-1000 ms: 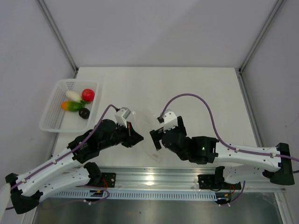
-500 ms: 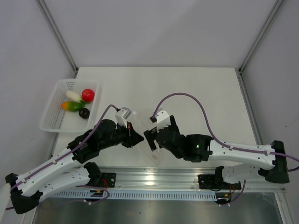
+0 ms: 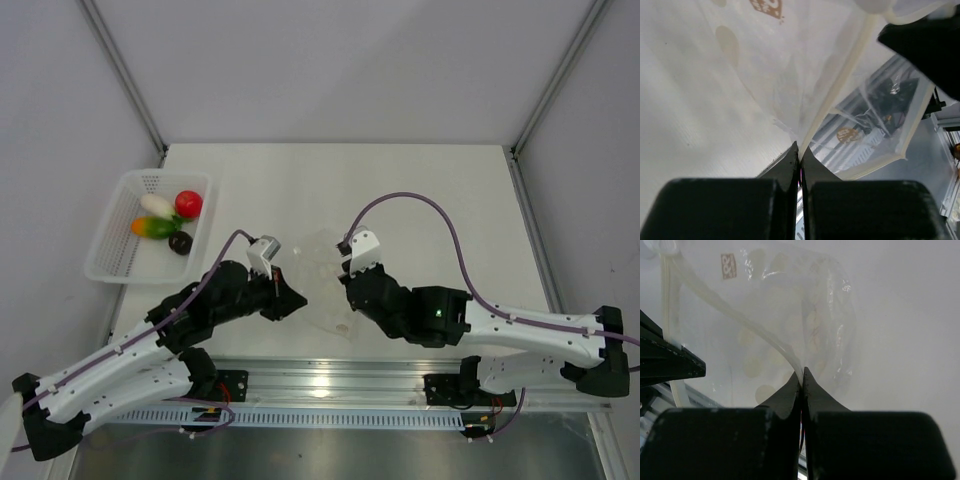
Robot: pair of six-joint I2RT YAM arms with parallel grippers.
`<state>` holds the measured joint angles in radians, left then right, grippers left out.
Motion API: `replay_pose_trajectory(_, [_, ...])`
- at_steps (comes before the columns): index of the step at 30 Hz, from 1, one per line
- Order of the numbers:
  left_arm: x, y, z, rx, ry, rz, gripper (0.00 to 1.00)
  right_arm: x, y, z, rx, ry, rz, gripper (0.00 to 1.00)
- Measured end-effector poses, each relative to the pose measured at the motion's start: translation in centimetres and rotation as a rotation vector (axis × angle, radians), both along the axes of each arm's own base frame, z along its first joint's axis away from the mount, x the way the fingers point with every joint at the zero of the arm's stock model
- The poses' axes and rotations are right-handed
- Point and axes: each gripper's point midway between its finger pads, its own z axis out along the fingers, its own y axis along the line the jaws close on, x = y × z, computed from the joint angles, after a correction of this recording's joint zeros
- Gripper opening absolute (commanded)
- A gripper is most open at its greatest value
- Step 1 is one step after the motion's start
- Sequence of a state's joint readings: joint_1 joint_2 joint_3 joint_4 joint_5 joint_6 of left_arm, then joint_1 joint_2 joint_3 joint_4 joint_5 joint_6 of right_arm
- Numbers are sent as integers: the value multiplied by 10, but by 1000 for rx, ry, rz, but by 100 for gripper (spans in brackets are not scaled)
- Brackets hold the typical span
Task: Place the food in the zip-top bag and seal the zipper
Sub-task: Open the zipper of the food storage bag.
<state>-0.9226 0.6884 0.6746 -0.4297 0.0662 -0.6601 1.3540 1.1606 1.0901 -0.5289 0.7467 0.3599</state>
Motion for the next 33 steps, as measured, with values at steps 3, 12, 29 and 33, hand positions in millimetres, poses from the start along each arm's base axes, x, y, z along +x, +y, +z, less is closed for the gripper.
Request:
replay_pose_trajectory(3, [-2,3,-9,13,2,-2,1,3,-8,10,39,-4,-16,0])
replay_pose_trajectory(12, [-2,9,-32,57,27,19,1,13,-25,3,23,5,-100,0])
replay_pose_trajectory(29, [30,3,-62,177,60,121,6,51,-57,-3,-67,-35,-269,0])
replay_pose_trajectory(33, [50,8,-80,234,112,180,8,71,-54,-19,-98,-10,-294,0])
